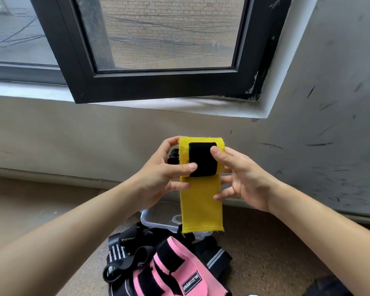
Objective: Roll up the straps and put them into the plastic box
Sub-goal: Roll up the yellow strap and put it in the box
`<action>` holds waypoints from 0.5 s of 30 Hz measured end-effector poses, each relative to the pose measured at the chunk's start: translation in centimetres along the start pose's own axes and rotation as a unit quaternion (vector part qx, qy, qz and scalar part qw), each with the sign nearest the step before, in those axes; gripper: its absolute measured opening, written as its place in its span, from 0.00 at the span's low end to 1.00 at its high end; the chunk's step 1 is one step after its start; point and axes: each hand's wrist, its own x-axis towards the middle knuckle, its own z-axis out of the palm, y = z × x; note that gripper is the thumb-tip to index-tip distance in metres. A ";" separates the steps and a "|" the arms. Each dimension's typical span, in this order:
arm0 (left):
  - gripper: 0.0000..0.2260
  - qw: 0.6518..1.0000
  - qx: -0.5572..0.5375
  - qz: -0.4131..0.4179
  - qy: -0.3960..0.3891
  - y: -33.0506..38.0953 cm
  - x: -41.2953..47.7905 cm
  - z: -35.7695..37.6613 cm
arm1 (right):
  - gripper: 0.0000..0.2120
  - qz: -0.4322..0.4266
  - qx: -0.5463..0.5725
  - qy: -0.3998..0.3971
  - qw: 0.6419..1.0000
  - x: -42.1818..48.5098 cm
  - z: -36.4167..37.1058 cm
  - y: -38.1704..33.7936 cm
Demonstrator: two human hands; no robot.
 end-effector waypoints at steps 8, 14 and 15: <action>0.27 0.993 0.074 -0.087 -0.017 0.4 -0.4 0.3 | 0.28 -0.051 0.043 0.004 0.998 0.4 -1.0 0.5; 0.30 0.994 0.046 -0.093 0.038 0.5 -0.3 0.6 | 0.33 -0.097 -0.040 -0.027 0.994 0.6 -1.0 1.3; 0.29 0.994 0.042 -0.083 0.050 0.4 -0.3 0.5 | 0.34 -0.103 -0.065 -0.032 0.992 0.6 -0.8 1.4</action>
